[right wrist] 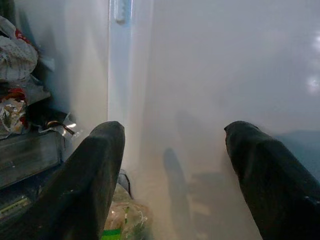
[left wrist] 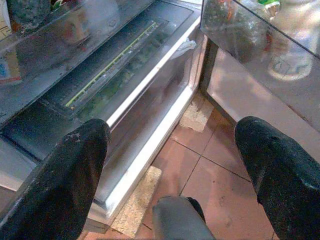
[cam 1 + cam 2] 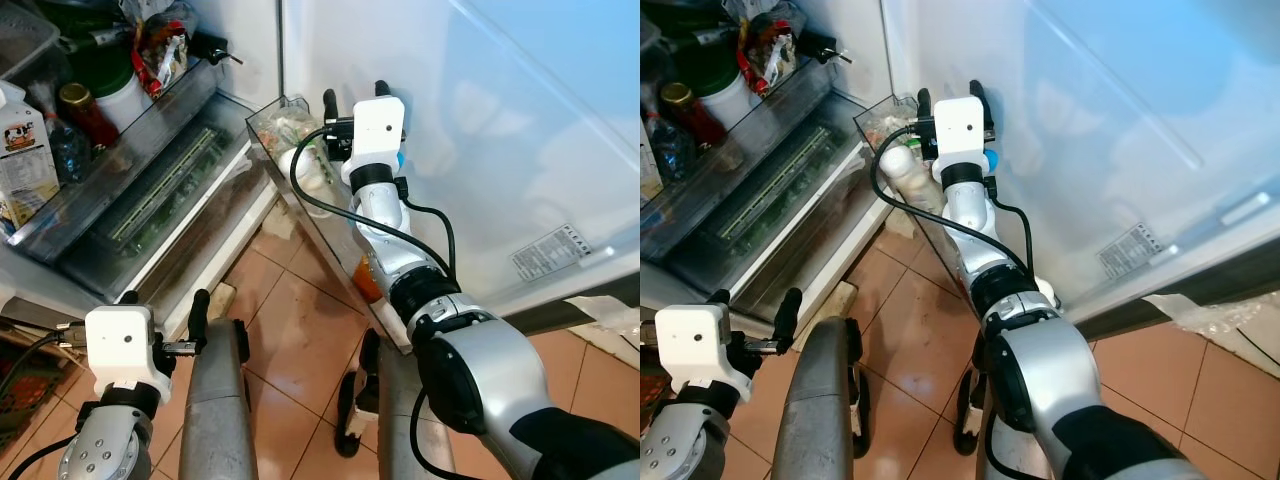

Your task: Restocking fridge

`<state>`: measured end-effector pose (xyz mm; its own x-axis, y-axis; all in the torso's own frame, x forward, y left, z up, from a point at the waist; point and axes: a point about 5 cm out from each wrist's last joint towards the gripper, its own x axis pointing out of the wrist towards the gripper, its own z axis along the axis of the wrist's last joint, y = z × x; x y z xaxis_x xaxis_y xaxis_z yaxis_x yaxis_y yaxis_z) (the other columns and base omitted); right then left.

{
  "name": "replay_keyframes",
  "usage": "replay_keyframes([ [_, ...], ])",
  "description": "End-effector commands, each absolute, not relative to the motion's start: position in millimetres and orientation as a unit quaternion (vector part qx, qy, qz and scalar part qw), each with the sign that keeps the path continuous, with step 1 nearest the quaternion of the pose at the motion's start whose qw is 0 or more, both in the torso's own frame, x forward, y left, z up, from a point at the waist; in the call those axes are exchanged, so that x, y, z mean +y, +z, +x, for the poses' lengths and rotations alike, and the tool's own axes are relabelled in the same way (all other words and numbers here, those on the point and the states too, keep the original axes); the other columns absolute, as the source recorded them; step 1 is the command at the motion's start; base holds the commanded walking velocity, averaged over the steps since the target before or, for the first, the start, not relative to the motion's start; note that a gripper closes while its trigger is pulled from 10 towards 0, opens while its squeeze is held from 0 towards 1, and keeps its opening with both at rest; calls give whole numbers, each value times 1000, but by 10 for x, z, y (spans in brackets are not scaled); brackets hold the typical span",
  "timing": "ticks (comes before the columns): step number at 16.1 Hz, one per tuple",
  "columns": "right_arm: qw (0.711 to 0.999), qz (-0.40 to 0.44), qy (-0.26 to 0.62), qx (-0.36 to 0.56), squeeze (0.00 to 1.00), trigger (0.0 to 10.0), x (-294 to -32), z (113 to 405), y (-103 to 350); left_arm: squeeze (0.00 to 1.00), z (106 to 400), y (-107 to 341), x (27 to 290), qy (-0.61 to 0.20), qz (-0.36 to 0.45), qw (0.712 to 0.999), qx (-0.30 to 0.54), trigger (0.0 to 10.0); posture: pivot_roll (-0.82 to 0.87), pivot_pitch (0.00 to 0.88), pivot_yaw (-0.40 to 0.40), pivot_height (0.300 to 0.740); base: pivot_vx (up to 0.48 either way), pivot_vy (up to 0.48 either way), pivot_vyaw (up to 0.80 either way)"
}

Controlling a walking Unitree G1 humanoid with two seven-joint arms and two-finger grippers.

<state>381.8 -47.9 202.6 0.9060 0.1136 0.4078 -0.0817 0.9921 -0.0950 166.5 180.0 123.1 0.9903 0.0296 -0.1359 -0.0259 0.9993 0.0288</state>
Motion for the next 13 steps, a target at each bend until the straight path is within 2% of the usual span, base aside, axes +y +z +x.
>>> replay_keyframes([
  [1, 992, -45, 24, -118, 1000, 10000, -623, 3770, 1572, 0, 1630, 1208, 1811, 17, 19, 996, 80, 10000, 330, 394, -59, 605, 0, 0, 0],
  [7, 984, -42, 47, -169, 1000, 10000, -752, 3822, 1769, 0, 1831, 1122, 1892, 17, 26, 996, 79, 10000, 301, 304, -66, 605, 0, 0, 0],
  [11, 977, -21, 66, -201, 1000, 10000, -871, 3834, 1902, 0, 2267, 1141, 2006, 28, 29, 998, 50, 10000, 226, 168, -64, 605, 0, 0, 0],
  [13, 967, -32, 103, -229, 1000, 10000, -839, 3771, 1945, 0, 2434, 1186, 2014, 27, 26, 999, 31, 10000, 200, 125, -59, 605, 0, 0, 0],
])
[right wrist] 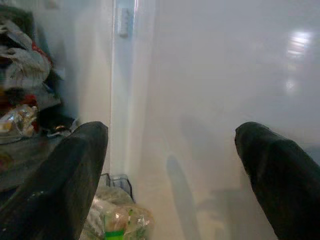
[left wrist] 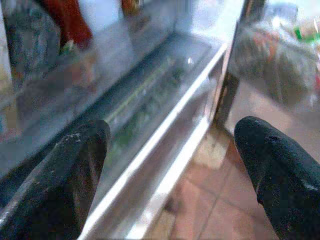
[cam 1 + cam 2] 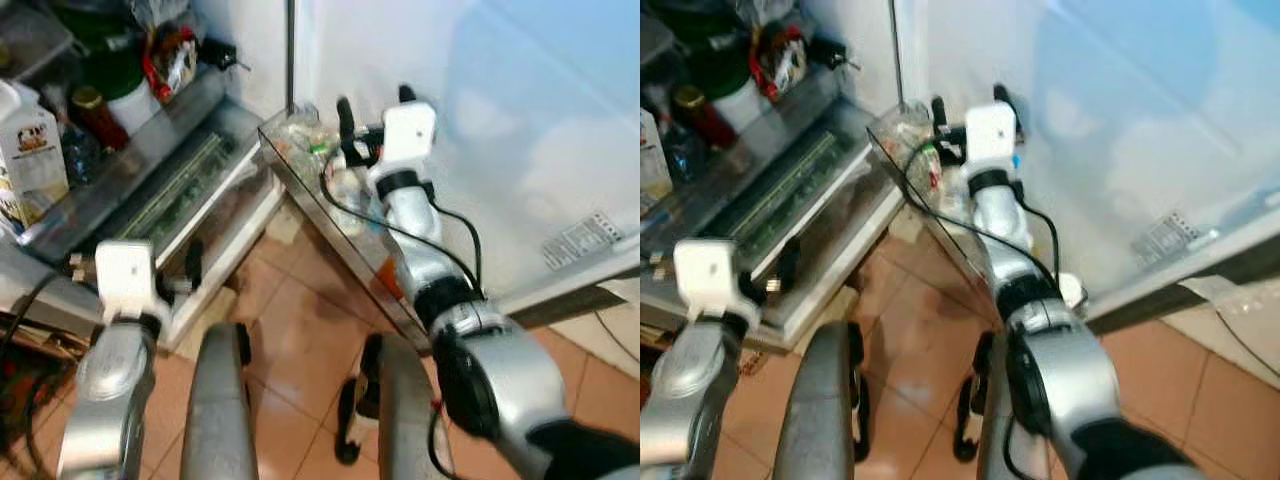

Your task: Restocking fridge

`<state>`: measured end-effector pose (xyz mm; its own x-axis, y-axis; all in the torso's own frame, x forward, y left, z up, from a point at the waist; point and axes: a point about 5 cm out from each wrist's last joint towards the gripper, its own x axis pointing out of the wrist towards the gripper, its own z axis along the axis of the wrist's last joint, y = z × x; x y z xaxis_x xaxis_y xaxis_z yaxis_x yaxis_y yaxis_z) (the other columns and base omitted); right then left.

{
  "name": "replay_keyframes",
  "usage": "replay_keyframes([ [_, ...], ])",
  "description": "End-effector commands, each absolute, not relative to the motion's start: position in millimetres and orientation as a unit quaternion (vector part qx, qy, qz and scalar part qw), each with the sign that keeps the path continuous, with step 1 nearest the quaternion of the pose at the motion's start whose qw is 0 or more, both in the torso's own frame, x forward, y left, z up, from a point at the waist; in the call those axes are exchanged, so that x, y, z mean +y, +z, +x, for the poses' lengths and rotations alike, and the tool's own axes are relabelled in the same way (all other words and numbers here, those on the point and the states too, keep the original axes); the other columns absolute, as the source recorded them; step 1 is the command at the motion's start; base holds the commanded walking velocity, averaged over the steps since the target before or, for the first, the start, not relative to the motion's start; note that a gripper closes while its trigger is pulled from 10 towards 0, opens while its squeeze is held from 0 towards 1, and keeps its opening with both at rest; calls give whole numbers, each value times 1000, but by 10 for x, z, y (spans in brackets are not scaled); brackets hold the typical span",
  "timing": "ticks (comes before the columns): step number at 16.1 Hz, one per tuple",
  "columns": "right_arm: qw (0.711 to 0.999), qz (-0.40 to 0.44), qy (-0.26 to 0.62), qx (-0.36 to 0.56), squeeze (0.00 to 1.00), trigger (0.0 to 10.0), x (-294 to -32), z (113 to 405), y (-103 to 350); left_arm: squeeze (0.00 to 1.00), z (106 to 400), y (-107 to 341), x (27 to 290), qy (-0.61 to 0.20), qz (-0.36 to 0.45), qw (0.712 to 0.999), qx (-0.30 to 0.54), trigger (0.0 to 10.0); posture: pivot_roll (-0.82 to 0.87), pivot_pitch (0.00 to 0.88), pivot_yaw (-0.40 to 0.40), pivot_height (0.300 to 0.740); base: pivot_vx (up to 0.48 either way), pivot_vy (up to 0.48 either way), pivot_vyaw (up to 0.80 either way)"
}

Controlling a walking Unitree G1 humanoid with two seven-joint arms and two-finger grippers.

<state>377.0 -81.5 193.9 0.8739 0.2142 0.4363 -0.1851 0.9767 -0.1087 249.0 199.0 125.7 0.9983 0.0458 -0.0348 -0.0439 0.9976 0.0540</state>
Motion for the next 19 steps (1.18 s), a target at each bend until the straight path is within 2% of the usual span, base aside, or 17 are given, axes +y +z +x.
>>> replay_keyframes([
  [1, 963, -27, 131, -236, 1000, 10000, -812, 3736, 1949, 0, 2505, 1193, 2016, 26, 25, 999, 26, 10000, 185, 105, -55, 605, 0, 0, 0],
  [2, 958, 1, 163, -235, 184, 10000, -802, 3674, 1938, 0, 2593, 1189, 2007, 21, 23, 999, 19, 10000, 166, 82, -50, 605, 0, 0, 0],
  [3, 957, 5, 167, -237, 0, 10000, -816, 3630, 1921, 0, 2628, 1189, 1994, 18, 22, 999, 16, 10000, 153, 62, -44, 610, 0, 0, 0],
  [7, 962, 37, 157, -222, 0, 10000, -895, 3459, 1830, 0, 2813, 1174, 1900, 2, 15, 1000, 6, 10000, 111, 0, -19, 665, 0, 0, 0],
  [13, 963, 40, 162, -213, 0, 10000, -947, 3344, 1875, 0, 2931, 1171, 1847, -1, 11, 1000, -5, 10000, 86, 0, -8, 735, 0, 0, 0],
  [19, 977, 40, 154, -143, 0, 10000, -1011, 3186, 1588, 0, 2897, 1075, 1705, -20, 3, 1000, -1, 10000, 78, 0, -10, 740, -47, 0, 0],
])
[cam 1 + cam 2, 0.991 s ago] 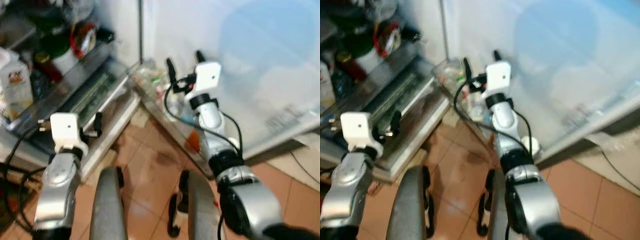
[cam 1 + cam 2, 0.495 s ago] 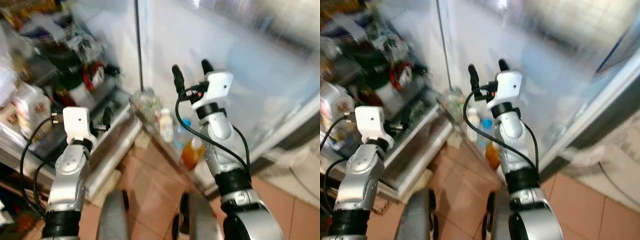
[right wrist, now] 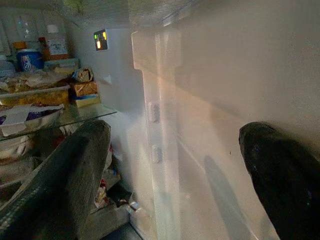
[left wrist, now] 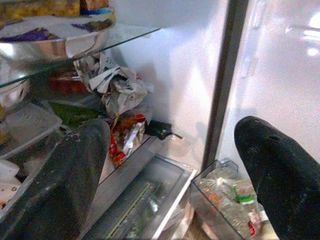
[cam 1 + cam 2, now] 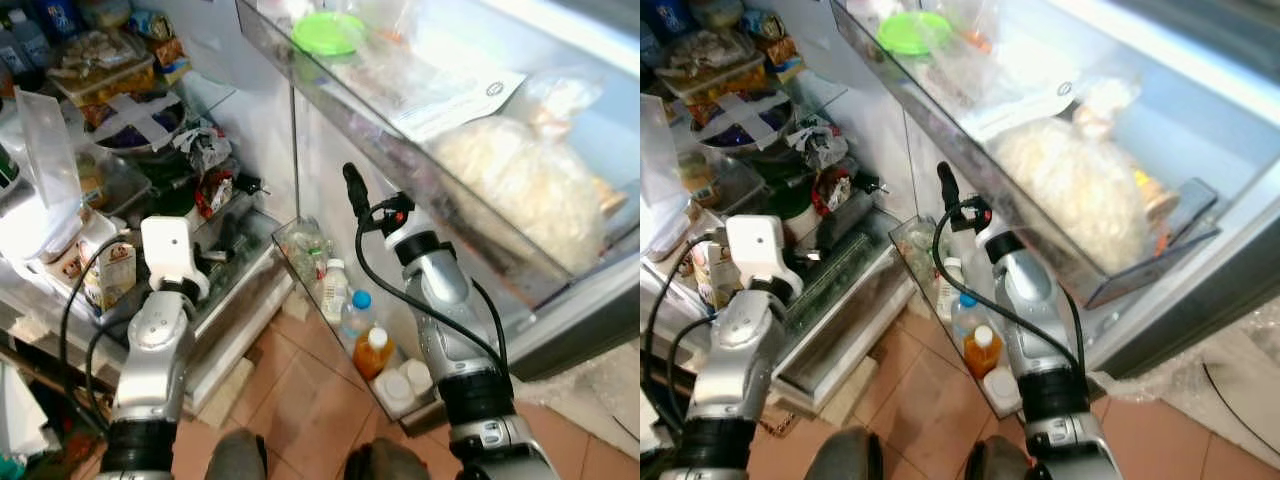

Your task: Restocking fridge

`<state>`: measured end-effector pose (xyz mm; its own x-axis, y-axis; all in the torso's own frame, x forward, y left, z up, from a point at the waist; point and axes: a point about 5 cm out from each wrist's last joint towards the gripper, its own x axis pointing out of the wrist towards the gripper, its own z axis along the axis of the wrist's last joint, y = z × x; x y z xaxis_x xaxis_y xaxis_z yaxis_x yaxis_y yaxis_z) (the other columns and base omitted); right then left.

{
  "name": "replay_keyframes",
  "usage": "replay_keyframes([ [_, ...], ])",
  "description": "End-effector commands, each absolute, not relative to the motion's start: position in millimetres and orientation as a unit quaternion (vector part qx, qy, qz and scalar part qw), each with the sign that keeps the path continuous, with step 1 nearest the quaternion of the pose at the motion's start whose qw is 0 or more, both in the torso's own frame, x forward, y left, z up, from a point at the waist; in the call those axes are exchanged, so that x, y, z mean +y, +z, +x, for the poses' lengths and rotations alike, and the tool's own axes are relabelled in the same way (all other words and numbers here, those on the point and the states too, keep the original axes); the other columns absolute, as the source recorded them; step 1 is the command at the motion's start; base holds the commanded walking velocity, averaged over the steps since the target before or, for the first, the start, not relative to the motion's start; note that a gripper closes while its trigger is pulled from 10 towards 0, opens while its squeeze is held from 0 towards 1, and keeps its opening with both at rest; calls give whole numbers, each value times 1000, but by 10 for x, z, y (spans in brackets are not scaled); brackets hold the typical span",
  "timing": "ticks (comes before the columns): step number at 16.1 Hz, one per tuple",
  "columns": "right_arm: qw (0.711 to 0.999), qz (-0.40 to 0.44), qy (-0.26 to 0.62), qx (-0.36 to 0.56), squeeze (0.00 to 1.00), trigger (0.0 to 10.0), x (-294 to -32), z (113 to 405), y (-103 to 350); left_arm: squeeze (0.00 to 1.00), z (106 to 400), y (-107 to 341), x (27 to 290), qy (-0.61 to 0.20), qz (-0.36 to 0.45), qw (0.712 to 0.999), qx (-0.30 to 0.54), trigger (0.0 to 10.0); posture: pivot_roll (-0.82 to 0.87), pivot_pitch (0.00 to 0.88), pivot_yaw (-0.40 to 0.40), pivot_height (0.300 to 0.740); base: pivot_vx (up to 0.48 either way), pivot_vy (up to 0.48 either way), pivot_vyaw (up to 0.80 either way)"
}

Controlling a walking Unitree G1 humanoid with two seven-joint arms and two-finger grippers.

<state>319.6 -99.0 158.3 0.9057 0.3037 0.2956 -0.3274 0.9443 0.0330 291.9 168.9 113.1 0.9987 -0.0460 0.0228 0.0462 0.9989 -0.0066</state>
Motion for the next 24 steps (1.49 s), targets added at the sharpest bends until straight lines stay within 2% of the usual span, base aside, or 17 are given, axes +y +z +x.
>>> replay_keyframes([
  [1, 975, 37, 167, -140, 0, 10000, -1000, 3155, 1558, 0, 2888, 1067, 1702, -21, 3, 1000, 0, 10000, 78, 0, -10, 740, -360, 0, 0],
  [5, 980, 28, 168, -106, 0, 10000, -1047, 3097, 1416, 0, 2842, 1028, 1708, -22, 4, 1000, 5, 10000, 76, 0, -8, 740, -368, 0, 0],
  [11, 982, -2, 153, -108, 0, 10000, -1110, 3088, 1383, 0, 2838, 1015, 1691, -25, 6, 1000, 6, 10000, 74, 0, -9, 740, -371, 0, 0],
  [12, 975, -25, 196, -101, 0, 10000, -1112, 3062, 1368, 0, 2834, 1014, 1697, -25, 7, 1000, 6, 10000, 75, 0, -8, 740, -259, 0, 0],
  [13, 975, -42, 193, -103, 0, 10000, -1128, 3055, 1361, 0, 2831, 1015, 1698, -26, 7, 1000, 6, 10000, 75, 0, -8, 740, 0, 0, 0],
  [16, 980, 6, 185, -74, 0, 10000, -1187, 3025, 1274, 0, 2822, 1009, 1715, -23, 8, 1000, 5, 10000, 77, 0, -5, 740, 0, 0, 0],
  [18, 982, -8, 167, -87, 0, 10000, -1242, 3039, 1294, 0, 2811, 998, 1728, -23, 7, 1000, 5, 10000, 82, 0, 0, 740, 0, 0, 0],
  [24, 995, -56, 20, -76, 0, 10000, -1634, 3199, 1295, 0, 2703, 908, 1815, -20, 26, 999, 20, 10000, 91, 0, 6, 740, 0, 0, 0],
])
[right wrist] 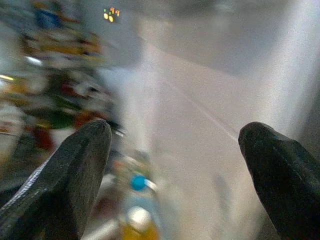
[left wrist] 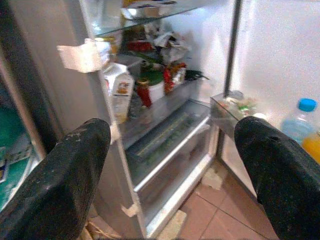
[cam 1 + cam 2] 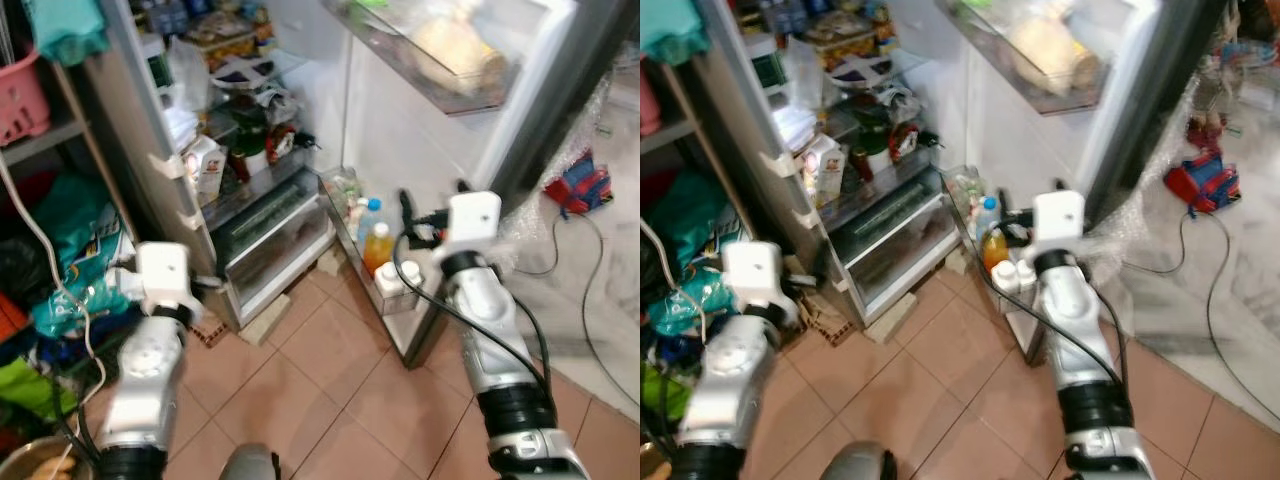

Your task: Restocking fridge

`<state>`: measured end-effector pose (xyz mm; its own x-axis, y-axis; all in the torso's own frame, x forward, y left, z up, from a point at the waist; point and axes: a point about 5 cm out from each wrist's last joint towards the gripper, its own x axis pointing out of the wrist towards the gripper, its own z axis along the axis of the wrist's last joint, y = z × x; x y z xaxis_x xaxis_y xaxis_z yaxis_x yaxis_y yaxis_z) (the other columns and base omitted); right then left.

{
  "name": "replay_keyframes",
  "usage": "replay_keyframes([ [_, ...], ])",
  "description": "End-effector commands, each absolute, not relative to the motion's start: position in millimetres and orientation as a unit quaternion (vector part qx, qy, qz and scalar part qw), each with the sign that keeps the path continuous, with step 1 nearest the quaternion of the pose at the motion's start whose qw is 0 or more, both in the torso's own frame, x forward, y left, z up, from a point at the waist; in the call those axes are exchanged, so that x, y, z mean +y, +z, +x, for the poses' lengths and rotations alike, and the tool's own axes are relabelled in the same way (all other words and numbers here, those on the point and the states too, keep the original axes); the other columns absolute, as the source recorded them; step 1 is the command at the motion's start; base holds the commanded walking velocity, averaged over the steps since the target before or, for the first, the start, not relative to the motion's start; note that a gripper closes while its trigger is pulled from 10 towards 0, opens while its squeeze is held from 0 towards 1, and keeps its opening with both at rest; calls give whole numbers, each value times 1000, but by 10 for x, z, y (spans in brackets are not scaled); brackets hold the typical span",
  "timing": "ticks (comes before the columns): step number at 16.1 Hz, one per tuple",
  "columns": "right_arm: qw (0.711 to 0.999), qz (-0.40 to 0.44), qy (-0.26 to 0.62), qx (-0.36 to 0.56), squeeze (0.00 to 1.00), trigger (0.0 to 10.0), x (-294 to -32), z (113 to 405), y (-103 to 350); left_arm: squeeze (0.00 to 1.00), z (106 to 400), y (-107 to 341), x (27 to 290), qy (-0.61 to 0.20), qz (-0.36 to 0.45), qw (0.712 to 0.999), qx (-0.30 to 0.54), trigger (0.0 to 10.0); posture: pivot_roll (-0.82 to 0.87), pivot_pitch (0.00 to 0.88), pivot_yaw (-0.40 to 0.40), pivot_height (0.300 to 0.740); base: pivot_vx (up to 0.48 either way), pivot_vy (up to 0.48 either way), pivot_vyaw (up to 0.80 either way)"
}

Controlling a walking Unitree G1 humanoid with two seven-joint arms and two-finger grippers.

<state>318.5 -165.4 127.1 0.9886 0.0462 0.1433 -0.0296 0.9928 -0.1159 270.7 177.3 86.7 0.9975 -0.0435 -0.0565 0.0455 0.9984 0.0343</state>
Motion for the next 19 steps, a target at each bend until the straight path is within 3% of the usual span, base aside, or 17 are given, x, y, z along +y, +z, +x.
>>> replay_keyframes([
  [1, 995, -67, -5, -80, 0, 10000, -1692, 3203, 1310, 0, 2687, 906, 1806, -22, 25, 999, 19, 10000, 93, 0, 6, 740, 0, 0, 0],
  [13, 985, -122, -105, -66, 0, 10000, -2258, 3113, 1281, 0, 2527, 815, 1770, -26, 22, 999, 41, 10000, 90, 55, -14, 740, 0, 0, 0],
  [15, 991, -92, -70, -71, 0, 10000, -2179, 3245, 1326, 0, 2514, 805, 1757, -27, 20, 998, 44, 10000, 91, 59, -16, 740, 0, 0, 0],
  [19, 991, 17, 101, -85, 0, 10000, -1733, 3544, 1565, 0, 2501, 798, 1736, -29, 16, 998, 48, 10000, 98, 62, -24, 740, 0, 0, 0],
])
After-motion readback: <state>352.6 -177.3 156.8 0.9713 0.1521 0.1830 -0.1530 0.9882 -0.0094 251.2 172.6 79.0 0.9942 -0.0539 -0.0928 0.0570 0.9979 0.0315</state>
